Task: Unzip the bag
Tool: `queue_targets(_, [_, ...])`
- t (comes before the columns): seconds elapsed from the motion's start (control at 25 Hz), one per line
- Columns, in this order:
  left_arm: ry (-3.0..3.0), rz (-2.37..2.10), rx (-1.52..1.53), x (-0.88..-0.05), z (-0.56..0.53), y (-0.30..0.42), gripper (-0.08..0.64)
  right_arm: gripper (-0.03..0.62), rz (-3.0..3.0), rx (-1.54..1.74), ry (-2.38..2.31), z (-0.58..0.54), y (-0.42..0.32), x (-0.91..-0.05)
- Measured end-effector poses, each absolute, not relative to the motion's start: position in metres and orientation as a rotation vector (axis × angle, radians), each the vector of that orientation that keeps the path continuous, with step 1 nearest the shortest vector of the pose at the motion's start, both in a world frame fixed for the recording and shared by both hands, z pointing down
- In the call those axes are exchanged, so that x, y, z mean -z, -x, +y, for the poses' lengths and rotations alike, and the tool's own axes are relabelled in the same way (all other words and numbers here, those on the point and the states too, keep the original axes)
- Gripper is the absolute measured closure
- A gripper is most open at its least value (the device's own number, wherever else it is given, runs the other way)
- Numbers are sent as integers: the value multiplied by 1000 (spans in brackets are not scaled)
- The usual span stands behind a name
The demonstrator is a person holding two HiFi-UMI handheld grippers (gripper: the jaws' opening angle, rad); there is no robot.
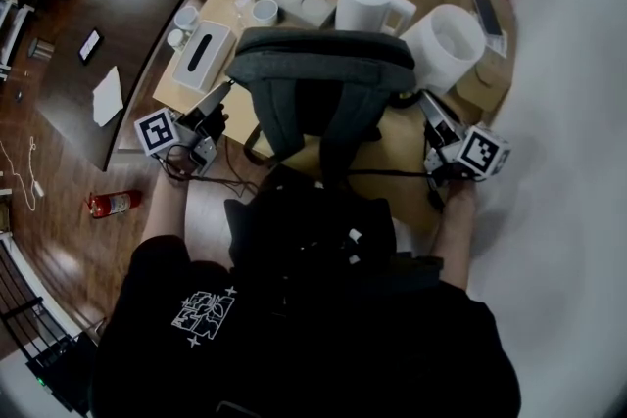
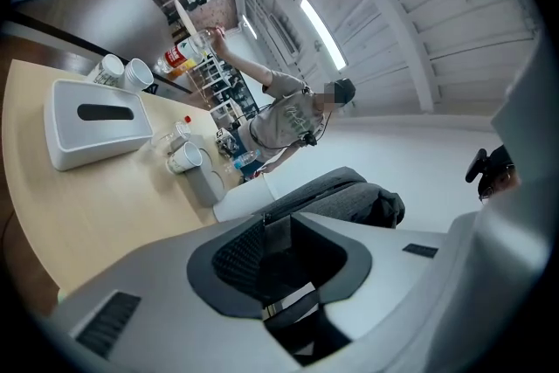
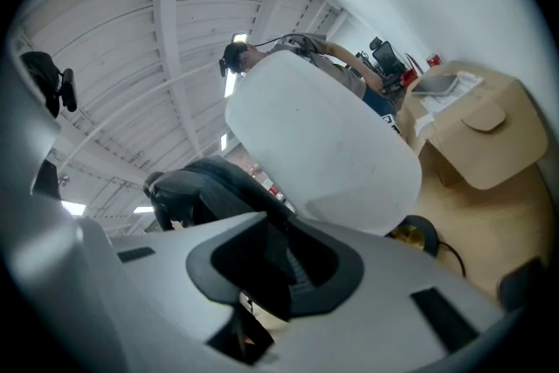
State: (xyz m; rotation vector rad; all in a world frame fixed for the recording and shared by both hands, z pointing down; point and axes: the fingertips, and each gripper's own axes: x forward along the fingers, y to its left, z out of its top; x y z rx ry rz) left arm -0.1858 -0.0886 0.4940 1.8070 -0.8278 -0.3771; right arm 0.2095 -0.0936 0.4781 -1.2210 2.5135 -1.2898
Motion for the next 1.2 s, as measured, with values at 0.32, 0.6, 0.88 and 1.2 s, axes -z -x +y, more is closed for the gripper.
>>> queue_targets(0.32, [-1874, -901, 416, -465, -91, 198, 463, 495, 2523, 1162, 1228, -90, -210, -448])
queue_targets(0.6, [-2046, -937, 364, -416, -91, 179, 566, 574, 2593, 1036, 1195, -84, -194, -413])
queue_targets(0.88, [-2234, -964, 307, -357, -97, 149, 565, 574, 2603, 883, 1223, -94, -192, -378])
queue_targets(1.2, [-2380, -988, 313, -306, -106, 115, 560, 574, 2664, 682, 1275, -107, -174, -342])
